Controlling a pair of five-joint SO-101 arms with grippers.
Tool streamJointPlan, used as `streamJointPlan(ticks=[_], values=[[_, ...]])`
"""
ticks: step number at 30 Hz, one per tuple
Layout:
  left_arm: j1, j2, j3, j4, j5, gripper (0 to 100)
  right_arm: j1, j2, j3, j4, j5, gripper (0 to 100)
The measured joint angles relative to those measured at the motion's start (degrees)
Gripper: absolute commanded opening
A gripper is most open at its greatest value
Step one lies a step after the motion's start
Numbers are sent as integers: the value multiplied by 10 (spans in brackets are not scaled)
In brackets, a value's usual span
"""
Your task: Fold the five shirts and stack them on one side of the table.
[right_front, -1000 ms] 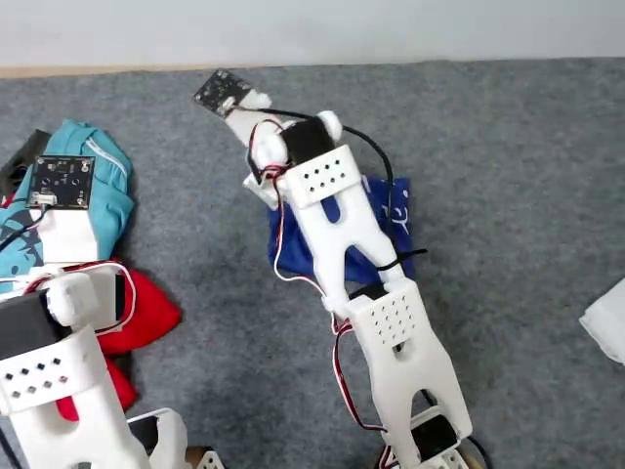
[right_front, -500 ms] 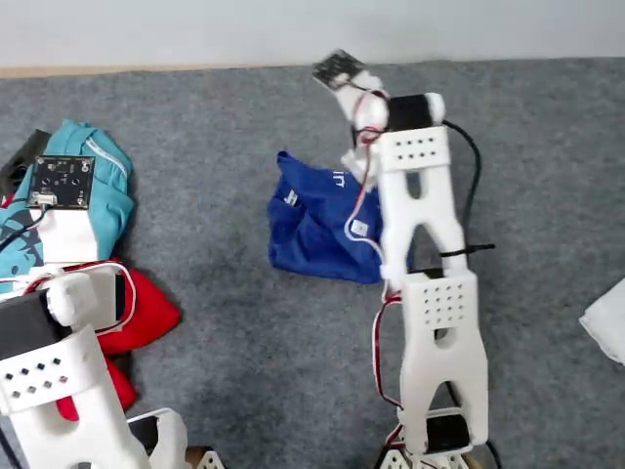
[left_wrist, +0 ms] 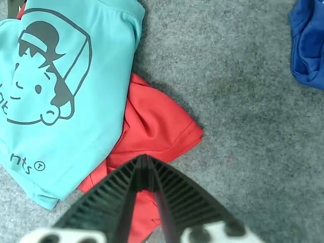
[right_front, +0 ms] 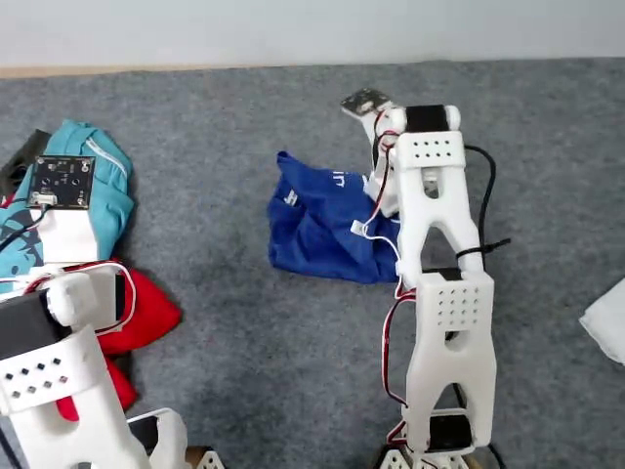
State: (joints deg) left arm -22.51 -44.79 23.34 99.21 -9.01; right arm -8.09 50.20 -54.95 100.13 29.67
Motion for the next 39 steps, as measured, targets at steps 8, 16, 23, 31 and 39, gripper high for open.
streamJointPlan(ticks=[8,16,23,31,39], values=[[0,0,0,0,0,3,-106,-12,0,4,-8,9],[0,0,0,0,0,3,-191,-55,24,4,-12,9],[0,0,0,0,0,3,-170,-121,31,4,-12,10],[0,0,0,0,0,3,-162,-121,98,4,-8,9],[0,0,0,0,0,3,-257,-97,100,4,-20,9]])
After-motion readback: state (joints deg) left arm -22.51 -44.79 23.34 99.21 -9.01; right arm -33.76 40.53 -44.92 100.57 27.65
